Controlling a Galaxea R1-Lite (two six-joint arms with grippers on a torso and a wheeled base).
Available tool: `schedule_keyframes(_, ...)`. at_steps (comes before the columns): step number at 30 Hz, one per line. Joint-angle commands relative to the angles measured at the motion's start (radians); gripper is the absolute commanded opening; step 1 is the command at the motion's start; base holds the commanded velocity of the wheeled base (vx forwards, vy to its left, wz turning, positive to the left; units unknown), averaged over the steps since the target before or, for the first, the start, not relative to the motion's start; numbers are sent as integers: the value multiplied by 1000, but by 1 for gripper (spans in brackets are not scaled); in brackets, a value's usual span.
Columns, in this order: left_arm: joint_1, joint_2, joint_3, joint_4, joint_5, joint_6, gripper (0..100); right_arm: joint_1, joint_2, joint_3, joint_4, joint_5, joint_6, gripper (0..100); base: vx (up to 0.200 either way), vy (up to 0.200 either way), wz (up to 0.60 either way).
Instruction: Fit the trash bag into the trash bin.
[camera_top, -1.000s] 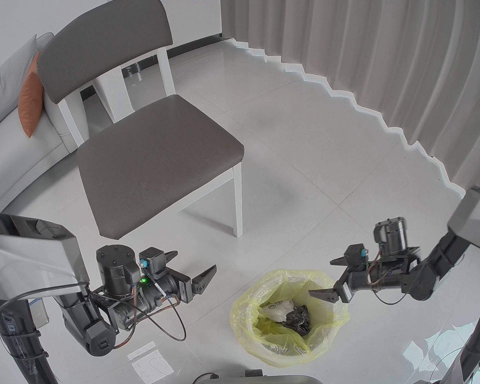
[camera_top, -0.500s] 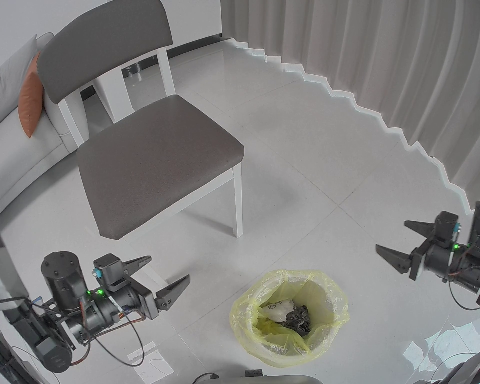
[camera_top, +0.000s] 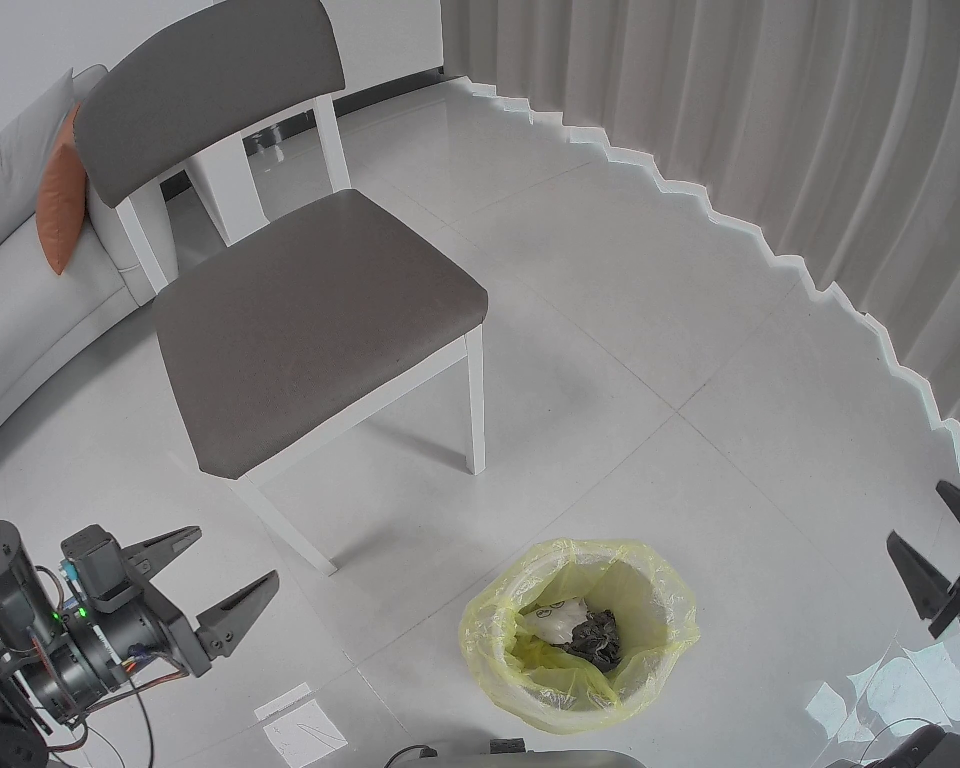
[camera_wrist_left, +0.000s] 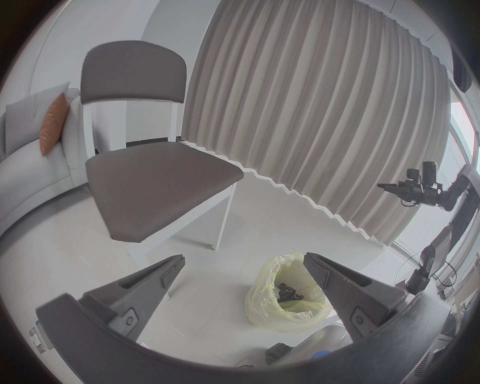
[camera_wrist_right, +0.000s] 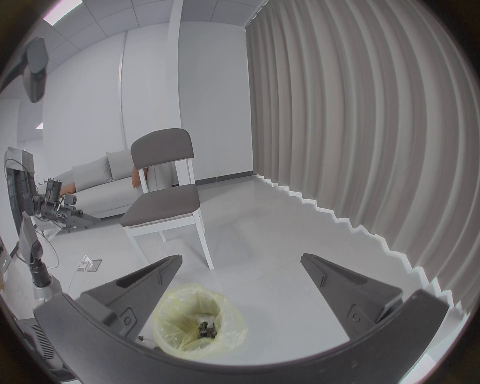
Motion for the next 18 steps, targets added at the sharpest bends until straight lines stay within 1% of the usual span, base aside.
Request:
schedule_keyframes(1, 44, -527, -169, 505, 56, 0, 100, -30, -606, 1, 465, -8, 42, 100, 0, 0, 0)
schedule_keyframes(2, 44, -527, -169, 505, 56, 0, 100, -30, -606, 1, 465, -8, 42, 100, 0, 0, 0)
schedule_keyframes(3, 115, -607, -199, 619, 40, -1, 100, -81, -652, -12, 531, -28, 67, 100, 0, 0, 0)
schedule_keyframes(4, 133, -635, -203, 639, 33, -1, 100, -90, -677, -2, 531, -32, 90, 100, 0, 0, 0)
schedule_keyframes(5, 144, -664, -203, 657, 21, -1, 100, -90, -684, 8, 536, -51, 102, 100, 0, 0, 0)
schedule_keyframes(6, 145, -667, -203, 659, 20, -1, 100, -90, -684, 9, 536, -52, 102, 100, 0, 0, 0)
schedule_keyframes(7, 155, -704, -194, 673, 3, 0, 100, -90, -684, 23, 525, -78, 102, 100, 0, 0, 0)
schedule_keyframes(9, 170, -740, -177, 683, 0, 0, 100, -90, -684, 46, 526, -94, 101, 100, 0, 0, 0)
schedule_keyframes(13, 207, -819, -123, 691, -5, 0, 100, -90, -684, 141, 509, -89, 97, 100, 0, 0, 0)
schedule_keyframes(15, 222, -859, -93, 694, -5, -6, 100, -88, -684, 150, 485, -80, 108, 100, 0, 0, 0)
schedule_keyframes(18, 224, -902, -37, 700, 0, -7, 100, -88, -684, 153, 476, -95, 108, 100, 0, 0, 0)
